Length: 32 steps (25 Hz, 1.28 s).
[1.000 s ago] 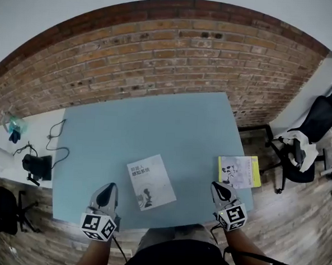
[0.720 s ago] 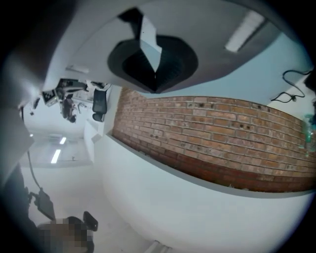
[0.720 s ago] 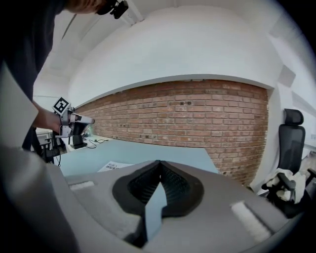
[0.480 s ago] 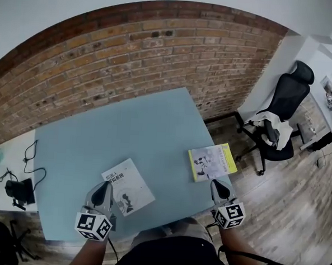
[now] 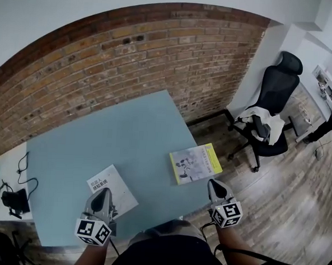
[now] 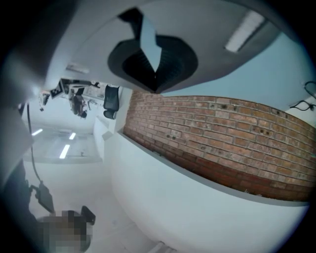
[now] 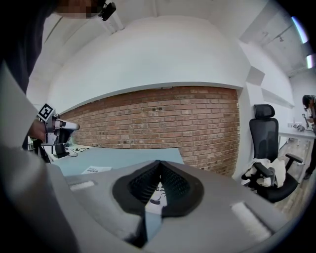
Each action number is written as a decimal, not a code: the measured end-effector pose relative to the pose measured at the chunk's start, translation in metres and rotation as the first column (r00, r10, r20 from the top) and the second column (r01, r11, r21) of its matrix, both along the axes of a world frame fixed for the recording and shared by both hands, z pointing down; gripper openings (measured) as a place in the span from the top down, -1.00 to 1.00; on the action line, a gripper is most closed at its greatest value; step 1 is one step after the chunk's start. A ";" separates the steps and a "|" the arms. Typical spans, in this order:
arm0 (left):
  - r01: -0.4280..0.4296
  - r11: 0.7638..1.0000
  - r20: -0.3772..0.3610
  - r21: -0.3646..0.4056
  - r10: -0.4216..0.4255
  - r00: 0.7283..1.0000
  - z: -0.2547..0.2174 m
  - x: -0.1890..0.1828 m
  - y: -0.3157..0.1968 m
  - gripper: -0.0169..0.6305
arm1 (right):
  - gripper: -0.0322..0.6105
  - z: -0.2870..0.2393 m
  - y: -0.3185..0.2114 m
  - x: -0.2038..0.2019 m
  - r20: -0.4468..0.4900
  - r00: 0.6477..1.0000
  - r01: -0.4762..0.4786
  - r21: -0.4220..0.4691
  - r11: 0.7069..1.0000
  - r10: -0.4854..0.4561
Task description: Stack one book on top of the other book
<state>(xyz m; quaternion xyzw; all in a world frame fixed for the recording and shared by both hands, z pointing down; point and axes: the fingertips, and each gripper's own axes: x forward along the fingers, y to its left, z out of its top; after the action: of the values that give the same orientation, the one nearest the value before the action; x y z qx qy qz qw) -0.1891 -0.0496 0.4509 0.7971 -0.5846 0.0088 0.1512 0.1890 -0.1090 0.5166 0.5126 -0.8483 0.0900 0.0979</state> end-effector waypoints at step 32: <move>-0.076 0.997 0.071 -0.016 0.077 0.994 -0.011 0.082 -0.044 0.93 | 0.89 0.073 -0.013 0.118 0.111 0.969 -0.203 -0.155 0.967 0.222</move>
<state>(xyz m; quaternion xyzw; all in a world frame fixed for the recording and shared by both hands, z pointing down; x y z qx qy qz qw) -0.1075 -0.0931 0.4404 0.8171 -0.5585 0.0469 0.1348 0.3068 -0.1219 0.5893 0.5855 -0.7843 0.1930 0.0698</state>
